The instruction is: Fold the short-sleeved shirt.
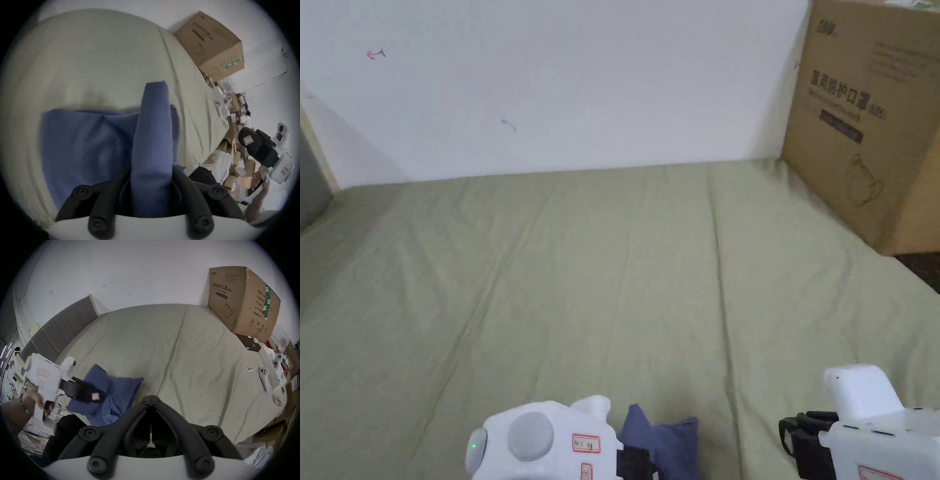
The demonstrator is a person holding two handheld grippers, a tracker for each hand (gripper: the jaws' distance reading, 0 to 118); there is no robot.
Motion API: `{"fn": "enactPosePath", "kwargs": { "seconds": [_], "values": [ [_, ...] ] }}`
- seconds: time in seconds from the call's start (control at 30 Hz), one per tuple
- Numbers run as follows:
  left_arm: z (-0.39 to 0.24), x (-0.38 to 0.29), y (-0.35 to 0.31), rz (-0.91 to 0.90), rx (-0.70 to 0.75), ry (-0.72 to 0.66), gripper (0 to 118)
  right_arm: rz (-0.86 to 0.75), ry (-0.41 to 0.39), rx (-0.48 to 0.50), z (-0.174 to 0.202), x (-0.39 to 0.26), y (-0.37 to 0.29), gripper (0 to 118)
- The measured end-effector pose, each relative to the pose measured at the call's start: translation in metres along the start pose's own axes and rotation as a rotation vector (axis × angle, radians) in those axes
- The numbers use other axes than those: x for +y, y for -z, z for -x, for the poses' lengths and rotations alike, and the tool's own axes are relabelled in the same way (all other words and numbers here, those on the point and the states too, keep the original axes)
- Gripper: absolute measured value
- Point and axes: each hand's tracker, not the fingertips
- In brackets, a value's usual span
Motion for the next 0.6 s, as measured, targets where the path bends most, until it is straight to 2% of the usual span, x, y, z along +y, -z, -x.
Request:
{"fn": "enactPosePath", "kwargs": {
  "seconds": [0.03, 0.07, 0.13, 0.17, 0.23, 0.3, 0.33, 0.37, 0.4, 0.43, 0.47, 0.6],
  "values": [
    [-0.001, 0.000, 0.000, -0.009, -0.042, -0.019, 23, 0.000, 0.005, 0.001, -0.001, 0.000, 0.000, 0],
    [0.000, -0.001, -0.002, -0.014, -0.083, -0.037, 44, 0.001, 0.008, 0.002, -0.002, -0.001, 0.001, 0],
    [0.006, 0.000, -0.013, -0.026, -0.184, -0.069, 101, 0.001, 0.011, 0.002, -0.003, -0.001, 0.002, 0],
    [0.011, 0.005, -0.025, -0.087, -0.193, -0.056, 118, 0.002, 0.012, 0.004, -0.003, -0.001, 0.004, 0],
    [0.011, 0.008, -0.045, -0.107, -0.120, -0.013, 115, 0.002, 0.015, 0.010, -0.005, -0.001, 0.008, 0],
    [0.009, 0.005, -0.061, -0.142, 0.023, 0.069, 115, 0.001, 0.020, 0.018, -0.004, -0.001, 0.011, 0],
    [0.008, 0.004, -0.069, -0.159, 0.071, 0.111, 111, 0.000, 0.022, 0.022, -0.004, -0.001, 0.013, 0],
    [0.007, 0.003, -0.074, -0.167, 0.105, 0.136, 95, -0.002, 0.024, 0.025, -0.003, -0.001, 0.014, 0],
    [0.005, 0.003, -0.077, -0.156, 0.122, 0.154, 67, -0.005, 0.026, 0.026, -0.003, -0.002, 0.014, 0],
    [0.003, -0.001, -0.071, -0.133, 0.134, 0.164, 28, -0.009, 0.029, 0.027, -0.003, -0.002, 0.014, 0],
    [0.001, -0.002, -0.068, -0.119, 0.138, 0.166, 2, -0.011, 0.031, 0.029, -0.001, -0.002, 0.014, 0],
    [-0.008, -0.006, -0.036, -0.028, 0.006, 0.138, 2, -0.010, 0.044, 0.027, -0.004, -0.004, 0.013, 0]
  ]
}}
